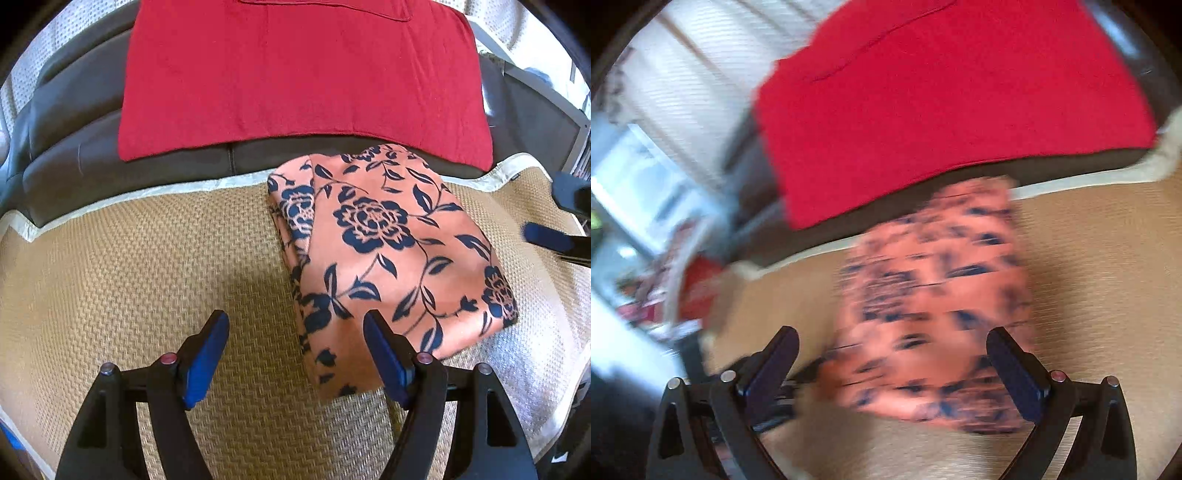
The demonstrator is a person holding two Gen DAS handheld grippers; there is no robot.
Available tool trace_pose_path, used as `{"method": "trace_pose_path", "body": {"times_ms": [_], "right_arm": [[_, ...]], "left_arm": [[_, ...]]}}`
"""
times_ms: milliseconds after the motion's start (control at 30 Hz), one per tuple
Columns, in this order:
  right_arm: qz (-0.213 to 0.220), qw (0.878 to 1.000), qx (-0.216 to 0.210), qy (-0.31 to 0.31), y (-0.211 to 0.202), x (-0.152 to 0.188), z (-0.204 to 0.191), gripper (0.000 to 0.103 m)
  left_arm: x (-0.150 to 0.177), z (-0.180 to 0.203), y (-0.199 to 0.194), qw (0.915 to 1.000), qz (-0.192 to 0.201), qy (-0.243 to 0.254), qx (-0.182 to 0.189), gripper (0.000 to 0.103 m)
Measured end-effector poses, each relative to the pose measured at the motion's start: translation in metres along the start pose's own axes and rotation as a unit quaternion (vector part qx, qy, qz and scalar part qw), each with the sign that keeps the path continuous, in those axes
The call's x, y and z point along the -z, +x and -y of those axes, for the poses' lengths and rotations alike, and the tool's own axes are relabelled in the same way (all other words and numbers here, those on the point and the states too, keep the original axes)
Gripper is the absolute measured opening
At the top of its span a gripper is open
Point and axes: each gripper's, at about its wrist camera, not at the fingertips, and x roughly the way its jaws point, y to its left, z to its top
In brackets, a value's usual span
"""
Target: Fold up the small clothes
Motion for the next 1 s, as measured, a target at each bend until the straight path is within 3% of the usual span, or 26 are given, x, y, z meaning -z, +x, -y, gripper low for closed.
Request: {"method": "trace_pose_path", "body": {"times_ms": [67,133,167,233,333,400,500,667,1000], "right_arm": [[-0.021,0.999,-0.012,0.03,0.018,0.004,0.014,0.103],[-0.076,0.99,0.03,0.114,0.055,0.015,0.053,0.102],[-0.078,0.986,0.033,0.144,0.063,0.023,0.066,0.102],[-0.038,0.991,0.03,0.124,0.044,0.028,0.052,0.103],[0.002,0.995,0.091,0.043,0.012,0.032,0.005,0.103],[0.039,0.988,0.148,-0.036,-0.009,0.043,-0.029,0.103],[0.063,0.969,0.218,-0.099,-0.026,0.06,-0.052,0.103],[0.03,0.961,0.26,-0.091,-0.033,0.085,-0.048,0.103],[0.057,0.948,0.3,-0.087,-0.04,0.087,-0.044,0.103]], "left_arm": [[0.005,-0.005,-0.001,0.9999,-0.007,-0.01,0.004,0.076],[0.008,-0.013,-0.008,0.9995,-0.006,-0.029,0.01,0.076],[0.01,-0.016,-0.013,0.9992,-0.003,-0.038,0.009,0.076],[0.013,-0.021,-0.024,0.999,0.01,-0.044,0.002,0.08],[0.014,-0.018,-0.04,0.9977,0.037,-0.053,-0.021,0.081],[0.014,-0.01,-0.05,0.9977,0.049,-0.046,-0.011,0.086],[0.013,0.005,-0.063,0.9974,0.061,-0.034,-0.017,0.096],[0.01,0.02,-0.073,0.9971,0.065,-0.038,-0.008,0.1],[0.002,0.044,-0.082,0.9969,0.076,-0.011,-0.019,0.1]]}}
